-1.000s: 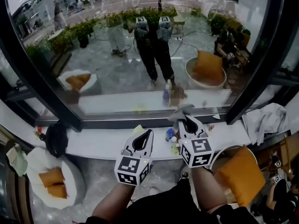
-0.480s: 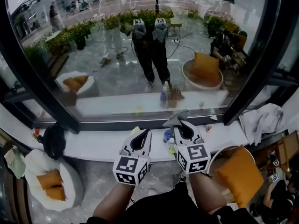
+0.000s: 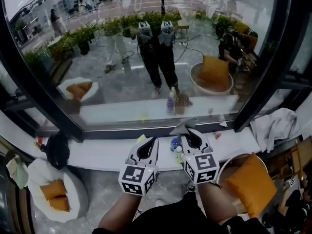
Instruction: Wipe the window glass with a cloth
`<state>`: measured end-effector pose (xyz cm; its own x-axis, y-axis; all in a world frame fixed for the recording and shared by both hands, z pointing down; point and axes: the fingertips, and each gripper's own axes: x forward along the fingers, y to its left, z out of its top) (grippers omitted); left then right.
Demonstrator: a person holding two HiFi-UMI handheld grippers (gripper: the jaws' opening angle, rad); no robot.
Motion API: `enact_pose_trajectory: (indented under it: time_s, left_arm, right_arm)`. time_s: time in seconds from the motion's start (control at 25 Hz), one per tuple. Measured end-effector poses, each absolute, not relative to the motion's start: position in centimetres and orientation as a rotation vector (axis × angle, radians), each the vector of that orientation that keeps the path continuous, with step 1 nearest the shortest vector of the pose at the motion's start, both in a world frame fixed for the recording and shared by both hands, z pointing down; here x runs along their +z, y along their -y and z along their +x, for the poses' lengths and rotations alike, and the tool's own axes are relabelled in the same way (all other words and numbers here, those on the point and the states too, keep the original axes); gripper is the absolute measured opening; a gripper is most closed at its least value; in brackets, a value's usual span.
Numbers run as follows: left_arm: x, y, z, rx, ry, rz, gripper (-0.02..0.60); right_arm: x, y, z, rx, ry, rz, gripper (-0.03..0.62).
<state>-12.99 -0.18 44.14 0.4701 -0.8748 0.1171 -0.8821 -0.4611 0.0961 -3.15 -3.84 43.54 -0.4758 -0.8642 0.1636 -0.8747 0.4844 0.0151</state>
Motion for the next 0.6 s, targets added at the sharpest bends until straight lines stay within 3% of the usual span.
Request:
enact_pose_trajectory:
  time_s: [0.6]
  left_arm:
    - [43.91, -0.47, -13.04, 0.08, 1.55, 2.575, 0.008]
  right_arm:
    - [43.44, 3.13, -3.22, 0.11, 2.579, 1.515, 0.04]
